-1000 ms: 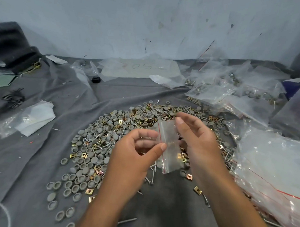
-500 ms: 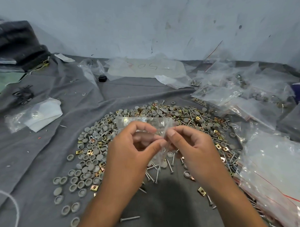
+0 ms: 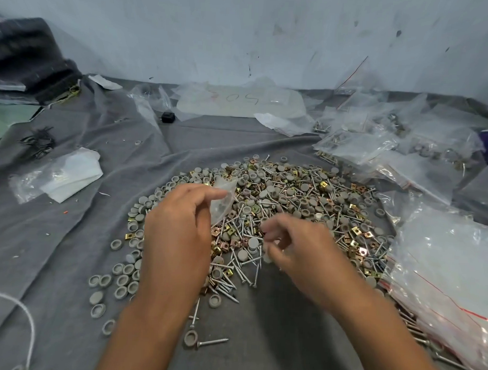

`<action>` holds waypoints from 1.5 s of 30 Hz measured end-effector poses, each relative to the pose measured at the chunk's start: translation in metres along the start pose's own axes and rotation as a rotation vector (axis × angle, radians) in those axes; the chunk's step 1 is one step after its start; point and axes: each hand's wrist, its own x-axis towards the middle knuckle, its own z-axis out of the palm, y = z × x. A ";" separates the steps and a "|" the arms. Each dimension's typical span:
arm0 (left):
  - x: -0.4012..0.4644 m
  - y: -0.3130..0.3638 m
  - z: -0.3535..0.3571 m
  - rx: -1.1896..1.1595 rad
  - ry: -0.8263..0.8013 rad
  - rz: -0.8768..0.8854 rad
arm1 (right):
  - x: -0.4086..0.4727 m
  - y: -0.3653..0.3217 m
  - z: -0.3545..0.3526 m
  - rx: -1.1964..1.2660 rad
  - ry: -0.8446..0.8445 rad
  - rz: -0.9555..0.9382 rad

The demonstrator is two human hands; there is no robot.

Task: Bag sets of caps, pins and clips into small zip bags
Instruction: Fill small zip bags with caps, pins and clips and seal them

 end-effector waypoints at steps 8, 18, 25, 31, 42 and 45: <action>0.001 -0.005 -0.004 0.069 -0.099 -0.074 | 0.005 0.008 0.011 -0.214 -0.114 -0.018; -0.005 -0.006 0.004 0.099 -0.258 -0.075 | 0.011 -0.005 0.027 -0.322 -0.003 -0.096; -0.007 -0.011 0.006 0.143 -0.283 -0.095 | 0.013 -0.003 0.018 -0.221 0.118 -0.158; -0.007 -0.012 0.007 0.145 -0.291 -0.097 | 0.013 0.000 0.021 -0.386 -0.034 -0.177; -0.009 -0.016 0.009 0.150 -0.270 -0.091 | 0.012 -0.004 0.024 -0.260 -0.059 -0.097; -0.009 -0.016 0.011 0.154 -0.271 -0.091 | 0.013 -0.007 0.027 -0.265 -0.070 -0.066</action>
